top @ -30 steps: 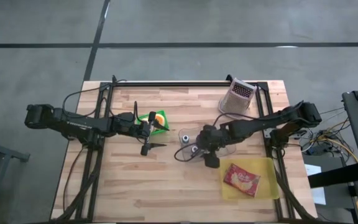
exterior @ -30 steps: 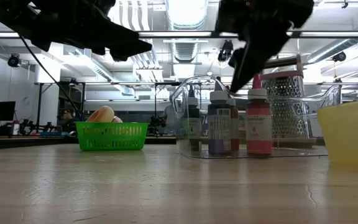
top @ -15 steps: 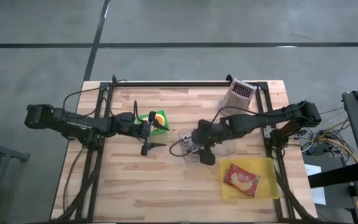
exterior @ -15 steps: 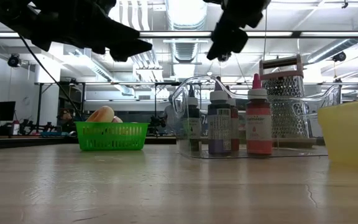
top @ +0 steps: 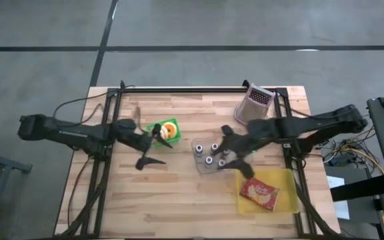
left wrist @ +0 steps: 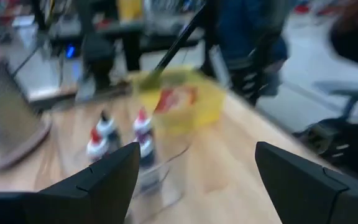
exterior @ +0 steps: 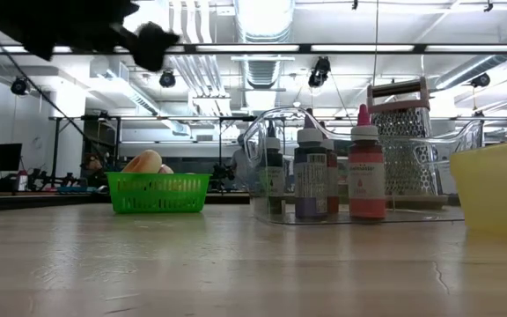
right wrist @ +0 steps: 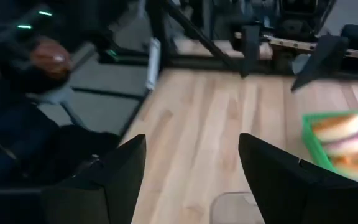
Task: Pick & Place Food Item
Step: Return to Home Position
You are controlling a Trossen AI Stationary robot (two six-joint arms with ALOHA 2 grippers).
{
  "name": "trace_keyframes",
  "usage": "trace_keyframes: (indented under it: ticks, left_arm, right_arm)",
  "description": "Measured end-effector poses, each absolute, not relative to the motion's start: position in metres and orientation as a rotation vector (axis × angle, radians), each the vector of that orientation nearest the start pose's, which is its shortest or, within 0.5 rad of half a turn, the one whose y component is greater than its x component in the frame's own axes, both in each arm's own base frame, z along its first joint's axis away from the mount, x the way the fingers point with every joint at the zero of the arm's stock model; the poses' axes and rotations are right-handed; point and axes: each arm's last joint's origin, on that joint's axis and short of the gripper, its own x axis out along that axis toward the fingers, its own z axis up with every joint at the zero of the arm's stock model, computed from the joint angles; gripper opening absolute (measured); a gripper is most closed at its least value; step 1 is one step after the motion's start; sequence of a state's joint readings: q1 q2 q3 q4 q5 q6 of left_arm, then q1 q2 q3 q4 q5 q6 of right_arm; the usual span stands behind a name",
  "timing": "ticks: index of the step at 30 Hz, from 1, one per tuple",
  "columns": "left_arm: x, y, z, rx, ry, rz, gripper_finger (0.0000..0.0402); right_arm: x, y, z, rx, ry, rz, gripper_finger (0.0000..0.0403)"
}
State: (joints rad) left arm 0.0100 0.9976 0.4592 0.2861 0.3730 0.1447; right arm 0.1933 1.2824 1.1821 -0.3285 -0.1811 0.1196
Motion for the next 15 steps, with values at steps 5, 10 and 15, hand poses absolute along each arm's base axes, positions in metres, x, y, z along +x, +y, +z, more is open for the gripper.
trace_keyframes:
  ticks: [5,10,15]
  left_arm:
    - [0.174,-0.015,0.24,0.079,0.03,-0.424,0.0321]
    - [0.141,-0.016,0.228,0.054,-0.082,-0.427,0.0321]
    - [0.123,-0.015,0.206,0.008,-0.098,-0.429,0.0321]
  right_arm:
    - [0.23,0.064,0.354,0.094,0.318,0.422,0.0252]
    - [0.188,0.065,0.344,0.051,0.183,0.492,0.0258]
    - [0.155,0.058,0.329,0.037,0.11,0.513,0.0255]
